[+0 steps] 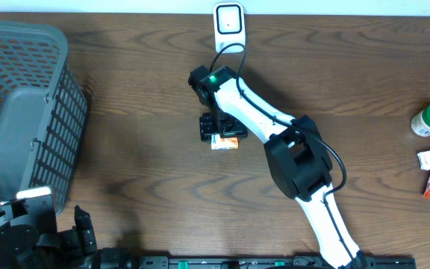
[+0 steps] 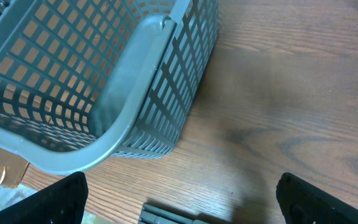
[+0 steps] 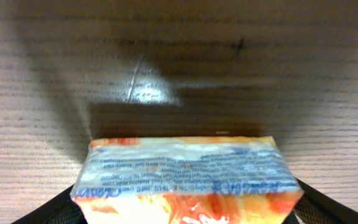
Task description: Scan the item barcode
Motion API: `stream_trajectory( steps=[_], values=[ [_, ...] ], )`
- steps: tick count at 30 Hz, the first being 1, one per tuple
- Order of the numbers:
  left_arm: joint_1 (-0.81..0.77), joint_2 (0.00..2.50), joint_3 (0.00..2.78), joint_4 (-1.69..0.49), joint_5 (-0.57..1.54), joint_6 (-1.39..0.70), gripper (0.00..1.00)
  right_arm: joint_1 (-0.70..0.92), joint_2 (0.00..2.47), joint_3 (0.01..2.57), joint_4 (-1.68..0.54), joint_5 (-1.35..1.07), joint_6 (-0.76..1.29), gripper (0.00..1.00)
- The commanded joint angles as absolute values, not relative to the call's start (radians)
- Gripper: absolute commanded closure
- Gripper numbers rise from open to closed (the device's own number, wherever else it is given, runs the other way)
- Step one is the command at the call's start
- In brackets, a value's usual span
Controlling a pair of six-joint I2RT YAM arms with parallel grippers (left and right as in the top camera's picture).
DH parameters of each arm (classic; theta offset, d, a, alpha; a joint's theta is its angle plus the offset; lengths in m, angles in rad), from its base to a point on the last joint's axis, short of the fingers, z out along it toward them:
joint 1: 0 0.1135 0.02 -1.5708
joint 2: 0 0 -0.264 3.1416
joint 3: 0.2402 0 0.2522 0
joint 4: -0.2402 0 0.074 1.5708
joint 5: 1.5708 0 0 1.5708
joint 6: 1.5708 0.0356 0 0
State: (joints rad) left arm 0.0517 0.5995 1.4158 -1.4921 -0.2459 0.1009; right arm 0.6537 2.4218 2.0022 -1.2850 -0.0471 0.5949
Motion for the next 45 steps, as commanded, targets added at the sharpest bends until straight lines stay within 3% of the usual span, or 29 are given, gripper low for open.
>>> stream_trajectory(
  steps=[1,12,17,24,32,41,45],
  values=[
    [0.056,0.599,1.421,-1.492,-0.255,0.088,0.03,0.653,2.461,1.969,-1.291,-0.036,0.577,0.21],
    [0.056,0.599,1.421,-1.492,-0.255,0.088,0.03,0.520,2.461,2.062,-1.454,-0.351,0.402,0.37],
    [0.056,0.599,1.421,-1.492,-0.255,0.088,0.03,0.447,2.461,2.097,-1.543,-0.381,0.379,0.37],
    [0.056,0.599,1.421,-1.492,-0.255,0.088,0.03,0.389,2.461,2.148,-1.658,-0.528,0.263,0.32],
    [0.056,0.599,1.421,-1.492,-0.255,0.088,0.03,0.437,2.461,2.148,-1.481,-0.121,0.387,0.01],
    [0.056,0.599,1.421,-1.492,-0.255,0.088,0.03,0.587,2.433,2.148,-1.463,-0.075,0.501,0.01],
    [0.056,0.599,1.421,-1.492,-0.255,0.088,0.03,0.669,2.270,2.148,-1.502,0.092,0.589,0.01]
  ],
)
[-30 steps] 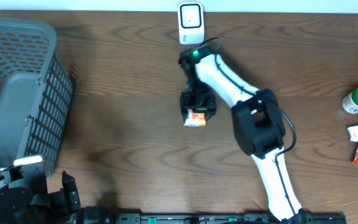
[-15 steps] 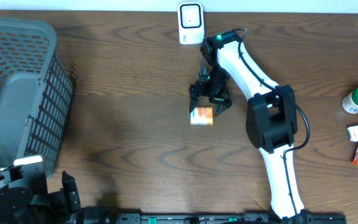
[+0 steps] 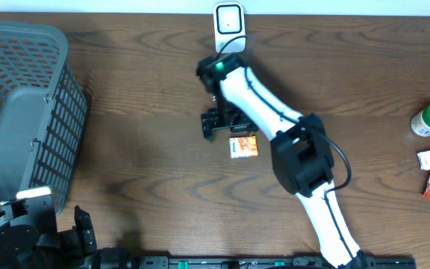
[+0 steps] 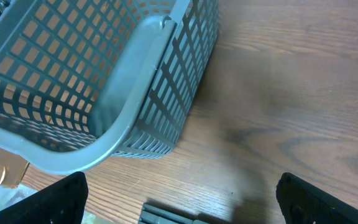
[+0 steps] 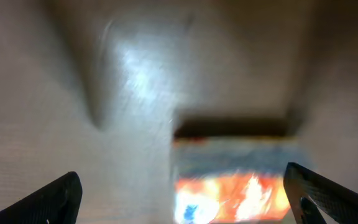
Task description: Scan the item barcode
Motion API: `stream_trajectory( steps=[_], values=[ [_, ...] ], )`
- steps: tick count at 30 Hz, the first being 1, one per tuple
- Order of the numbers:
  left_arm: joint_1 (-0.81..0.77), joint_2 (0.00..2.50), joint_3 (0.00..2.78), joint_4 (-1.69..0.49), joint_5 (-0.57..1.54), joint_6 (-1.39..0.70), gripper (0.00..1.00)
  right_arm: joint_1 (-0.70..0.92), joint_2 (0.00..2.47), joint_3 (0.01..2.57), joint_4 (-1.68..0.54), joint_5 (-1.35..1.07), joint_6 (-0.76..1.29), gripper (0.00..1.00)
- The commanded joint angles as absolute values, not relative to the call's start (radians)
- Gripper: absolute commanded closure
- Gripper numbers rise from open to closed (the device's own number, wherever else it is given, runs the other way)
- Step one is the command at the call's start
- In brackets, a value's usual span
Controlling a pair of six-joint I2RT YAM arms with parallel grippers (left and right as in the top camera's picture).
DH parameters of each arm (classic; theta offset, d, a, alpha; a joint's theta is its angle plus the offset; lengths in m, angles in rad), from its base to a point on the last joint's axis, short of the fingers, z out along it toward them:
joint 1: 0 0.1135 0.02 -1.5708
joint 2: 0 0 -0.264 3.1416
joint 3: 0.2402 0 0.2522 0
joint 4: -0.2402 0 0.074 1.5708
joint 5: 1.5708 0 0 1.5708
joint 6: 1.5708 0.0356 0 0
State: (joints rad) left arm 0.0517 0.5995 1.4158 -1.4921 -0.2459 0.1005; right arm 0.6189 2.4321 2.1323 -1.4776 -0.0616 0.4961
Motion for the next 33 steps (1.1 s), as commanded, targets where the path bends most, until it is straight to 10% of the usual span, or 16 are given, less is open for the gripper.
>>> stream_trajectory(
  steps=[1,13,19,24,33],
  values=[
    [0.056,0.599,1.421,-1.492,-0.255,0.088,0.03,0.683,2.230,2.148,-1.513,0.131,0.590,0.01],
    [0.056,0.599,1.421,-1.492,-0.255,0.088,0.03,1.016,1.530,1.866,-1.686,0.632,0.786,0.01],
    [0.056,0.599,1.421,-1.492,-0.255,0.088,0.03,0.984,1.244,1.336,-1.258,0.827,0.751,0.01],
    [0.056,0.599,1.421,-1.492,-0.255,0.088,0.03,0.746,1.265,1.093,-0.736,0.364,0.475,0.01],
    [0.056,0.599,1.421,-1.492,-0.255,0.088,0.03,0.448,1.505,1.098,-0.701,-0.104,0.356,0.01]
  ],
)
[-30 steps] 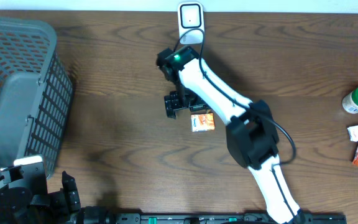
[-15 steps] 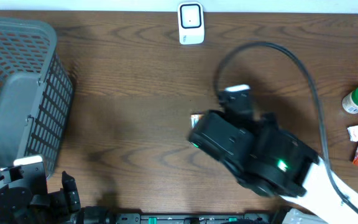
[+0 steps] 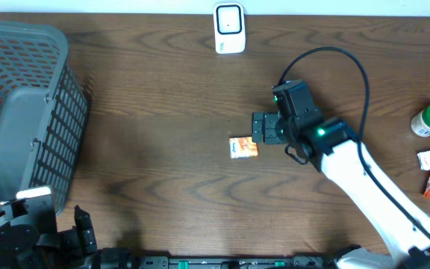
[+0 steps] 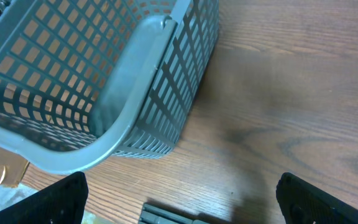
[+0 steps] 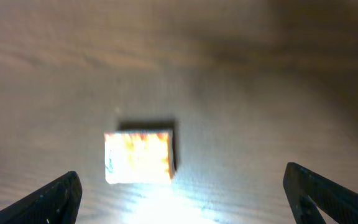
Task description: Scan the item barcode
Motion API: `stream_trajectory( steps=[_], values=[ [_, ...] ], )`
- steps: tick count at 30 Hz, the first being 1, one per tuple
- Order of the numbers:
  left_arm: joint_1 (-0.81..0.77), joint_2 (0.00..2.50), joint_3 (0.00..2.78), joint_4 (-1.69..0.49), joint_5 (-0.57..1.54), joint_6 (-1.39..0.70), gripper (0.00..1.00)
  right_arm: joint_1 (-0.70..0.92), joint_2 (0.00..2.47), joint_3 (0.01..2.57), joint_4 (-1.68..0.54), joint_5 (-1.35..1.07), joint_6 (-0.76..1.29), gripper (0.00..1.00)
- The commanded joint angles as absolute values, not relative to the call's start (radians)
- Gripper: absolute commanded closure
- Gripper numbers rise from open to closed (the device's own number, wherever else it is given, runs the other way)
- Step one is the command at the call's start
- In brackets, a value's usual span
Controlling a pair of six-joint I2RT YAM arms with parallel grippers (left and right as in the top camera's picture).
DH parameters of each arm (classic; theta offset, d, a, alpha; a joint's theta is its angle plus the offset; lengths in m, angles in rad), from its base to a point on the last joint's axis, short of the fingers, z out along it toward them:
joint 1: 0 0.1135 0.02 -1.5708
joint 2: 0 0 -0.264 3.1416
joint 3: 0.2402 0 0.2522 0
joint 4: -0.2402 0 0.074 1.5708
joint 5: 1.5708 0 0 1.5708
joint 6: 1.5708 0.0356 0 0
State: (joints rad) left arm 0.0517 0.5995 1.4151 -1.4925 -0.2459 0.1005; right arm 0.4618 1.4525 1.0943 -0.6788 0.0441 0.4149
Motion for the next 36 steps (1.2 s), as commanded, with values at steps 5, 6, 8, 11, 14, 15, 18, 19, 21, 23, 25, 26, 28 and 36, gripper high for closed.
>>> stream_trajectory(
  steps=[5,6,8,11,14,15,18,19,21,23,25,26,28,36],
  values=[
    [0.056,0.599,1.421,-1.492,-0.255,0.088,0.03,0.456,1.597,1.105,-0.737,-0.123,0.343,0.01],
    [0.056,0.599,1.421,-1.492,-0.255,0.088,0.03,0.460,1.612,1.108,-0.732,-0.126,0.344,0.01],
    [0.056,0.599,1.421,-1.492,-0.255,0.088,0.03,0.468,1.622,1.118,-0.727,-0.125,0.352,0.01],
    [0.056,0.599,1.421,-1.492,-0.255,0.088,0.03,0.494,1.623,1.155,-0.729,-0.110,0.387,0.01],
    [0.056,0.599,1.421,-1.492,-0.255,0.088,0.03,0.533,1.631,1.206,-0.752,-0.056,0.427,0.01],
    [0.056,0.599,1.421,-1.492,-0.255,0.088,0.03,0.546,1.651,1.249,-0.771,-0.049,0.426,0.01],
    [0.056,0.599,1.421,-1.492,-0.255,0.088,0.03,0.548,1.728,1.342,-0.836,-0.044,0.425,0.01],
    [0.056,0.599,1.421,-1.492,-0.255,0.088,0.03,0.545,1.761,1.365,-0.862,-0.035,0.426,0.01],
    [0.056,0.599,1.421,-1.492,-0.255,0.088,0.03,0.544,1.803,1.385,-0.883,-0.035,0.427,0.01],
    [0.056,0.599,1.421,-1.492,-0.255,0.088,0.03,0.550,1.862,1.401,-0.900,-0.035,0.447,0.01],
    [0.056,0.599,1.421,-1.492,-0.255,0.088,0.03,0.552,1.899,1.407,-0.910,-0.035,0.459,0.01],
    [0.056,0.599,1.421,-1.492,-0.255,0.088,0.03,0.552,1.919,1.409,-0.913,-0.043,0.460,0.01],
    [0.056,0.599,1.421,-1.492,-0.255,0.088,0.03,0.552,1.941,1.409,-0.912,-0.068,0.459,0.01],
    [0.056,0.599,1.421,-1.492,-0.255,0.088,0.03,0.564,1.971,1.409,-0.893,-0.073,0.523,0.01]
  ],
)
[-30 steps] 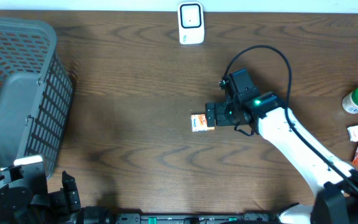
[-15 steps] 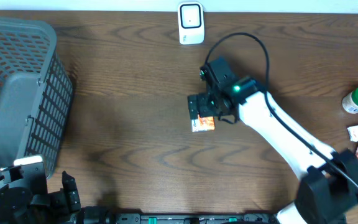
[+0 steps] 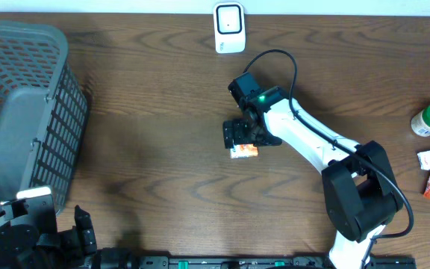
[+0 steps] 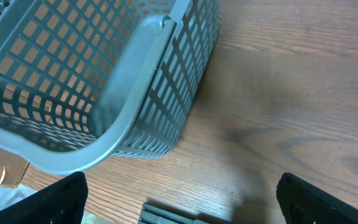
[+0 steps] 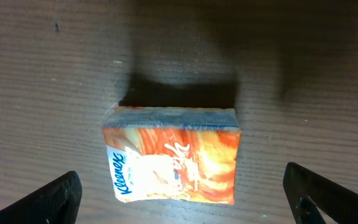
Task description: Scan the item barcode
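An orange Kleenex tissue pack (image 3: pixel 245 152) lies flat on the wooden table, its printed face up (image 5: pixel 173 158). My right gripper (image 3: pixel 237 136) hangs just above it, open, its fingertips (image 5: pixel 55 198) wide to either side of the pack without touching it. The white barcode scanner (image 3: pixel 229 28) stands at the table's far edge, well behind the pack. No barcode shows on the pack's upper face. My left gripper (image 4: pixel 185 208) stays open and empty at the front left, beside the basket.
A large grey mesh basket (image 3: pixel 21 112) fills the left side (image 4: pixel 104 81). At the far right stand a green-lidded bottle and a red and white packet. The right arm's black cable loops above the wrist.
My right gripper was higher and to the right of the pack; now it is low, directly above it, fingers straddling it. The pack and the left arm have not moved.
First the pack sat between my right fingers, a little below the scanner. Then it lay on the table to the right, the gripper open beside it. The gripper then stood off high to the right, and now hovers open over the pack.
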Motion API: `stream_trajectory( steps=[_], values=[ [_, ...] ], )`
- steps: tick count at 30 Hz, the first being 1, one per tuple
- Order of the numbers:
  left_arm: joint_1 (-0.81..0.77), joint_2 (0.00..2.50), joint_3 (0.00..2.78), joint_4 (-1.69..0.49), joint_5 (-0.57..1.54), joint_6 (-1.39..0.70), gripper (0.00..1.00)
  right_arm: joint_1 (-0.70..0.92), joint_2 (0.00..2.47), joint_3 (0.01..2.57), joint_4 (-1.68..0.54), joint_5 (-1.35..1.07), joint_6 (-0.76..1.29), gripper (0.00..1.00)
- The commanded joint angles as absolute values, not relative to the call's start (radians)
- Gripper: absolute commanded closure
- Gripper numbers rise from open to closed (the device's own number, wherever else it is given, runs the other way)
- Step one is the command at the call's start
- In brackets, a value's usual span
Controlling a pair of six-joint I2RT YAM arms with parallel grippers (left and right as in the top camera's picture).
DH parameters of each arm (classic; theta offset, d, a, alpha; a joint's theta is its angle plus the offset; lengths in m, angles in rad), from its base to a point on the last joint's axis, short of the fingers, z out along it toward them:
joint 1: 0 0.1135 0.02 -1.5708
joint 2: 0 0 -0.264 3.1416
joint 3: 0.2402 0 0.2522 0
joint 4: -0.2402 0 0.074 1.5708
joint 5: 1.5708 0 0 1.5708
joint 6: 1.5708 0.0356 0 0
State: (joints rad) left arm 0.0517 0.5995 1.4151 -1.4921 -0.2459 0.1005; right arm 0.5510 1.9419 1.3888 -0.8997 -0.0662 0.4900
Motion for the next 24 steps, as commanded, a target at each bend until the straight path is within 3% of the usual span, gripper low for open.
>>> stream_trajectory(
  steps=[1,18,24],
  values=[
    [0.056,0.599,1.421,-1.492,-0.255,0.088,0.03,0.570,1.982,1.409,-0.890,-0.073,0.523,0.01],
    [0.056,0.599,1.421,-1.492,-0.255,0.088,0.03,0.601,2.073,1.409,-0.867,-0.016,0.522,0.03],
    [0.056,0.599,1.421,-1.492,-0.255,0.088,0.03,0.596,2.074,1.409,-0.864,-0.015,0.519,0.22]
  ],
)
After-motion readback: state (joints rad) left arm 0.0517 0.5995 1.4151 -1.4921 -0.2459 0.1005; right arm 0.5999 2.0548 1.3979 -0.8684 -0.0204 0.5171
